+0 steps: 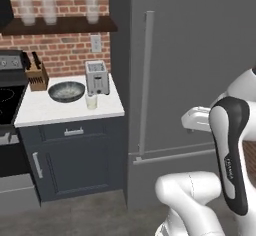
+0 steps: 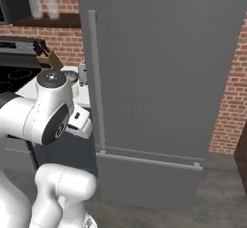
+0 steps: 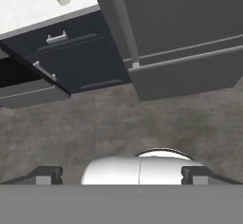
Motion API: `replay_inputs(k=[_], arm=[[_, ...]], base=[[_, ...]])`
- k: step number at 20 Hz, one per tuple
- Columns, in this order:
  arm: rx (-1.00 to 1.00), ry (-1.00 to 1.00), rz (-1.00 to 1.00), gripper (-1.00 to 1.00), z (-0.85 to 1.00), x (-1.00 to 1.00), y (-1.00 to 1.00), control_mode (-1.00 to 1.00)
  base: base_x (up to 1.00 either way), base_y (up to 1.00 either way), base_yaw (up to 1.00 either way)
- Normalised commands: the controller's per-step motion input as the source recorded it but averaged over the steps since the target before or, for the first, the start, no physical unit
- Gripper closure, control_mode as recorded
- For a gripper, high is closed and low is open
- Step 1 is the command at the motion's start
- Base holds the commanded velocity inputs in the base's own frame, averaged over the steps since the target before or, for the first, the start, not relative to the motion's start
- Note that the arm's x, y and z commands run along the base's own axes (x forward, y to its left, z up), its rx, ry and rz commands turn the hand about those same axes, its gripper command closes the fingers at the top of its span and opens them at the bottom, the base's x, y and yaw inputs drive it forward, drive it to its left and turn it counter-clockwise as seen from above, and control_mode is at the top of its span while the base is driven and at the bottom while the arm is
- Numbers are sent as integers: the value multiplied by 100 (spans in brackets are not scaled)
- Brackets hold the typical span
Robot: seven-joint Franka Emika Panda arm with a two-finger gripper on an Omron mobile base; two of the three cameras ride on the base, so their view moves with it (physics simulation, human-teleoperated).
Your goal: Grab a lemon wedge from the fridge and one ice cube from the ice bowl, and put them in the glass of lemonade.
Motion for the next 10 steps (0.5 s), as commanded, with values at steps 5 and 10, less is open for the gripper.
replay_inputs(k=[5, 10], arm=[[0, 0, 0, -100, 0, 0, 0, 100], [0, 0, 0, -100, 0, 0, 0, 100]], base=[[5, 40, -17], [1, 20, -8]])
